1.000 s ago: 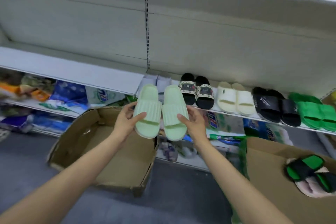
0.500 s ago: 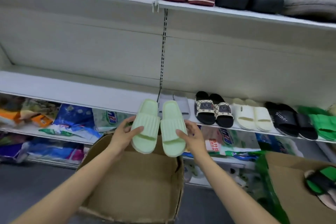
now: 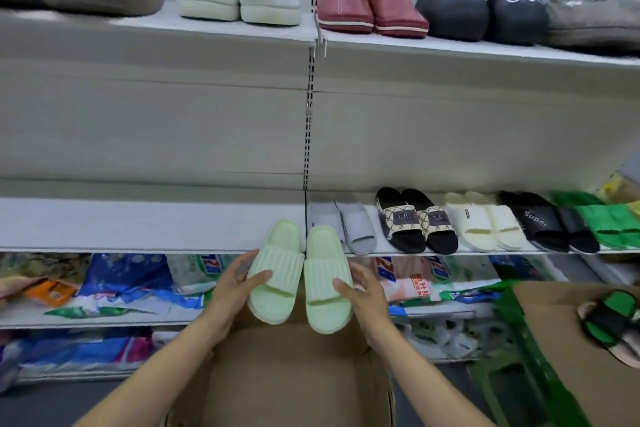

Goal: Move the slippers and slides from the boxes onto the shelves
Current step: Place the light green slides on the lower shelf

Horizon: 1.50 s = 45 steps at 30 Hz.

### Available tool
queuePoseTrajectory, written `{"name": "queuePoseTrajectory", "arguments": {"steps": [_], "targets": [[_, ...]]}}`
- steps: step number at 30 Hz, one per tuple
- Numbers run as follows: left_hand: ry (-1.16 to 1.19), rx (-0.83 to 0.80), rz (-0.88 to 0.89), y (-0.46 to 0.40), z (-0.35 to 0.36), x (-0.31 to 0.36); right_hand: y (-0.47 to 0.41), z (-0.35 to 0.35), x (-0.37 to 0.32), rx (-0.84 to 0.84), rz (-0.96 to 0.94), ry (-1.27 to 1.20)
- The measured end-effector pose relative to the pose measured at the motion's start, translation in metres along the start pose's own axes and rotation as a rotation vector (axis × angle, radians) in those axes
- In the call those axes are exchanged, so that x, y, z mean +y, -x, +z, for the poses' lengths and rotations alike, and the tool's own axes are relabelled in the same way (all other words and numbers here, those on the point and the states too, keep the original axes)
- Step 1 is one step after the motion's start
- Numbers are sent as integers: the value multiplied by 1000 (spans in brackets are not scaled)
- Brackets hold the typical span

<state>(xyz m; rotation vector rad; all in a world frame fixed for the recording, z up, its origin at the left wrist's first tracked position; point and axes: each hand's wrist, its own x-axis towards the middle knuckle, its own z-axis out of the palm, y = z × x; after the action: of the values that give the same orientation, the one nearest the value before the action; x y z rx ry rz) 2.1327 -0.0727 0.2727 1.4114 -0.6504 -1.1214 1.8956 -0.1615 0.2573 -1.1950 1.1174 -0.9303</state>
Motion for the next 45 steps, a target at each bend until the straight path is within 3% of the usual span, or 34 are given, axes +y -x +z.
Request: {"name": "queuePoseTrajectory", "arguments": {"steps": [8,29,37,45], "targets": [[91,61,-50,-19,-15,-17,-27,18,4,-86,37,-13],[-24,137,-158,-181,-86,-7,-142,141,19,58,102,68],[-331,95,-120,-224,-99,-11,-182,167,31,103,161,271],[-780,130,121,-242,-102,-16,-211,188,33,173,116,543]]}}
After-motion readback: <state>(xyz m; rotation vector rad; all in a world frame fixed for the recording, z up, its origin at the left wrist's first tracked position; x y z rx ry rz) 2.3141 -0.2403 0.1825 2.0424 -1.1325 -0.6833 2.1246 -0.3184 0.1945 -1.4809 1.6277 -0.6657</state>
